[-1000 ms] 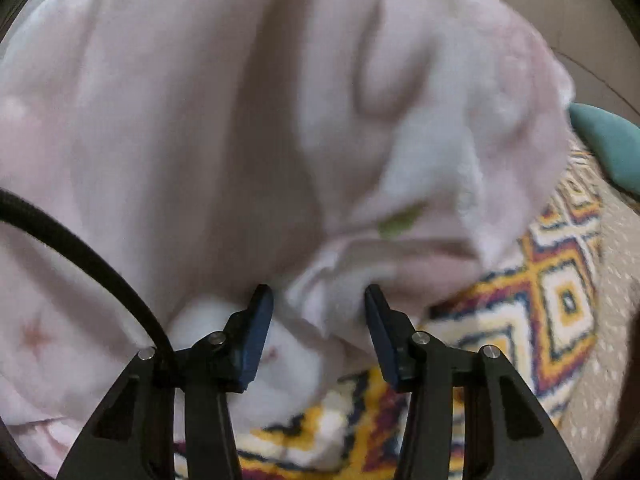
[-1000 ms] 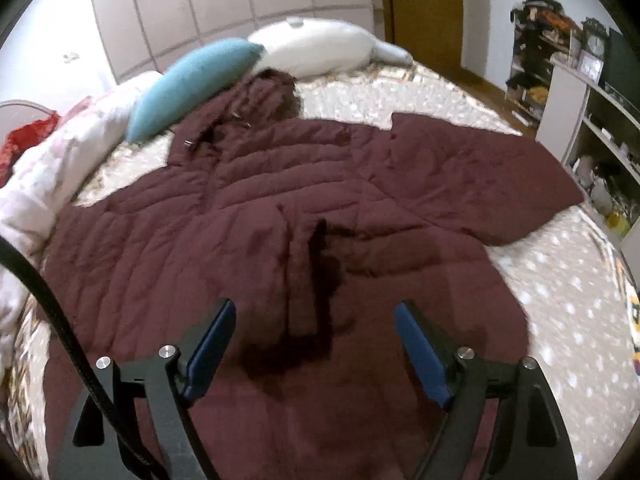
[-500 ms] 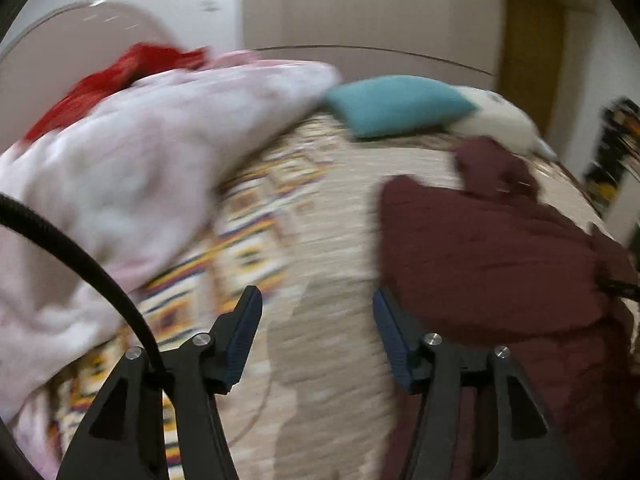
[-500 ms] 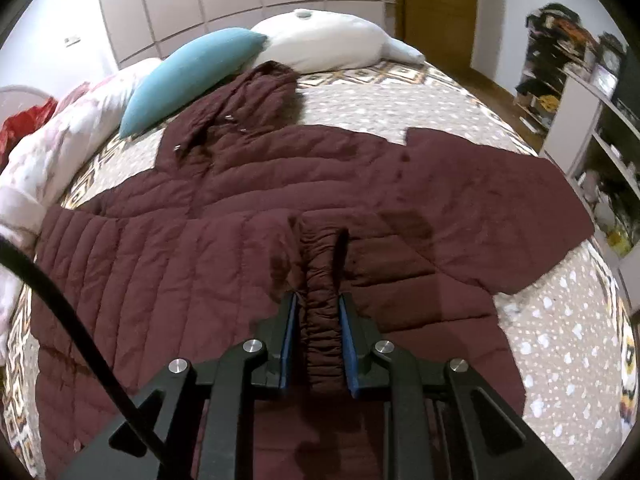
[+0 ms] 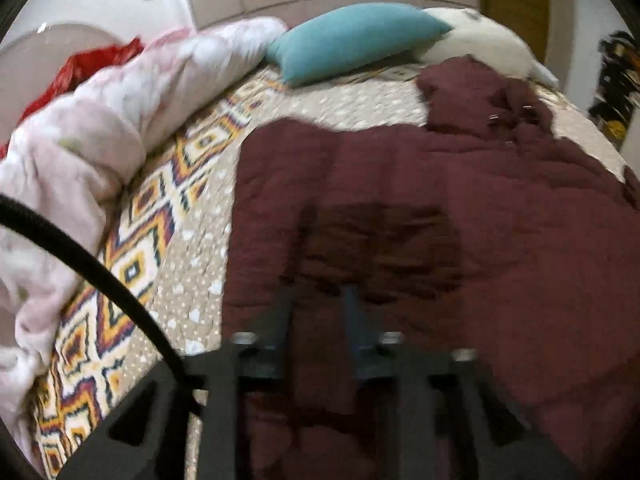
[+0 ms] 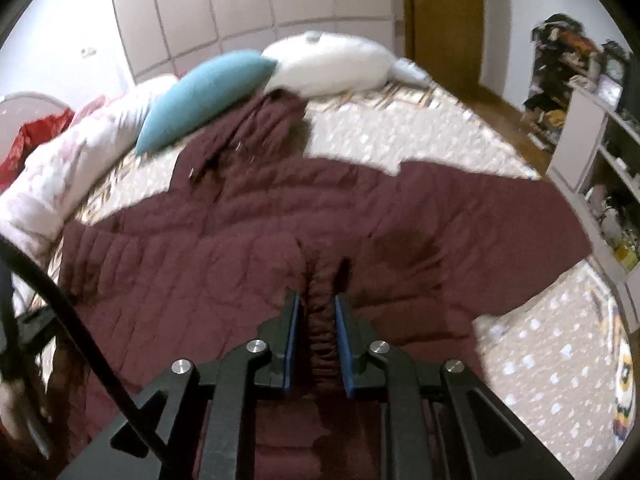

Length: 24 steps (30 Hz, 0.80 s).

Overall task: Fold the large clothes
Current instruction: 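Grasp the ribbed cuff of the other sleeve with the right gripper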

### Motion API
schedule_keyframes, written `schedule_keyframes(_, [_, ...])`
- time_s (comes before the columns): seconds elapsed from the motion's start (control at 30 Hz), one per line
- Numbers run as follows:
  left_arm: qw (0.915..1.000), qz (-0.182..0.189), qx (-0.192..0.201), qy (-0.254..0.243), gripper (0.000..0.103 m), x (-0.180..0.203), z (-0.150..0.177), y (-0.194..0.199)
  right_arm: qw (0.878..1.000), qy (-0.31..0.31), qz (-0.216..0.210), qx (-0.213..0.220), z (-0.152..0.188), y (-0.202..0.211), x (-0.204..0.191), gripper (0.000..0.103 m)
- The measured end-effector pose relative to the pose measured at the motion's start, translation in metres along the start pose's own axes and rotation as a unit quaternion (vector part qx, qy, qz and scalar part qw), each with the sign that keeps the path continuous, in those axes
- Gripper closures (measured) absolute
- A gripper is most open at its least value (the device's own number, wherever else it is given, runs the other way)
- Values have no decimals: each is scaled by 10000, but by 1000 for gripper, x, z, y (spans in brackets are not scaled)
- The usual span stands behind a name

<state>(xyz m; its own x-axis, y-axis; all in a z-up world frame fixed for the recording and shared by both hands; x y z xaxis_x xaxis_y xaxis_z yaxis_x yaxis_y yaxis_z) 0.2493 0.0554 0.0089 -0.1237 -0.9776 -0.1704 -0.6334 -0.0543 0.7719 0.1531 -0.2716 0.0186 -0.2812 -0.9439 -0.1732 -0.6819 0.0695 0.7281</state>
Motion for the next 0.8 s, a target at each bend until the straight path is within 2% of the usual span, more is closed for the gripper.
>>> schedule_keyframes(0.03, [10000,37,72,15,53,3,-1,4,9996,-50,224,135,-5,2,11,93])
schedule_keyframes(0.1, [9999,118,71,50,53,7,0,7,9991,-268,323,86,-7,-3,29,93])
schedule_keyframes(0.2, [9999,99,-116,76,53,12,6,-7,9963,-661,505,-211,3,-23,60,93])
schedule_keyframes(0.23, [9999,14,-133,21,52,14,9,-12,9954,-780,413,-369,8,-32,68,93])
schedule_keyframes(0.3, [9999,-105,-52,-90,51,17,11,-19,9917,-1159,-232,-502,14,-35,74,90])
schedule_keyframes(0.33, [9997,-173,11,-171,51,20,13,-18,9885,-1329,-517,-494,15,-32,74,82])
schedule_keyframes(0.37, [9996,-183,28,-191,51,20,12,-18,9863,-1404,-722,-476,14,-31,73,67])
schedule_keyframes(0.43, [9999,-91,18,-138,51,19,11,-16,9846,-1394,-984,-374,11,-27,65,51])
schedule_keyframes(0.47, [10000,92,13,-2,51,15,10,-11,9853,-1316,-1042,-326,10,-25,57,51])
schedule_keyframes(0.53, [9990,361,52,252,51,9,5,-4,9861,-1139,-1151,-365,11,-28,41,51])
schedule_keyframes(0.63, [9973,488,170,523,51,-3,-4,9,9915,-746,-902,-571,19,-43,15,51])
schedule_keyframes(0.67, [9974,457,211,516,51,-6,-7,13,9926,-581,-800,-712,23,-52,8,63])
schedule_keyframes(0.7, [9976,422,239,498,51,-8,-9,15,9922,-450,-813,-827,26,-55,4,83])
schedule_keyframes(0.73, [9978,366,273,478,50,-10,-11,17,9913,-304,-867,-942,27,-56,-3,85])
schedule_keyframes(0.8, [9980,301,298,467,45,-13,-12,16,9921,-326,-920,-782,21,-46,0,91])
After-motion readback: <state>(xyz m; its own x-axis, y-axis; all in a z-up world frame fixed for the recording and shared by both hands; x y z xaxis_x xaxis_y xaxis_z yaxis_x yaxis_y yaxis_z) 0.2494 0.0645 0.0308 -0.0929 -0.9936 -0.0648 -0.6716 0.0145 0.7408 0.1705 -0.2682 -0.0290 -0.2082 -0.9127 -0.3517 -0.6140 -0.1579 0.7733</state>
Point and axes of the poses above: each gripper's, at about its wrist camera, not at the fingertips, and y roughly against the way its jaws point, x to its right, z to its underside, the point moved 5 cm from there along -y, roughly the way its jaws point, and after that the axes turned 4 degrees about -y, right-handed, at the moved point
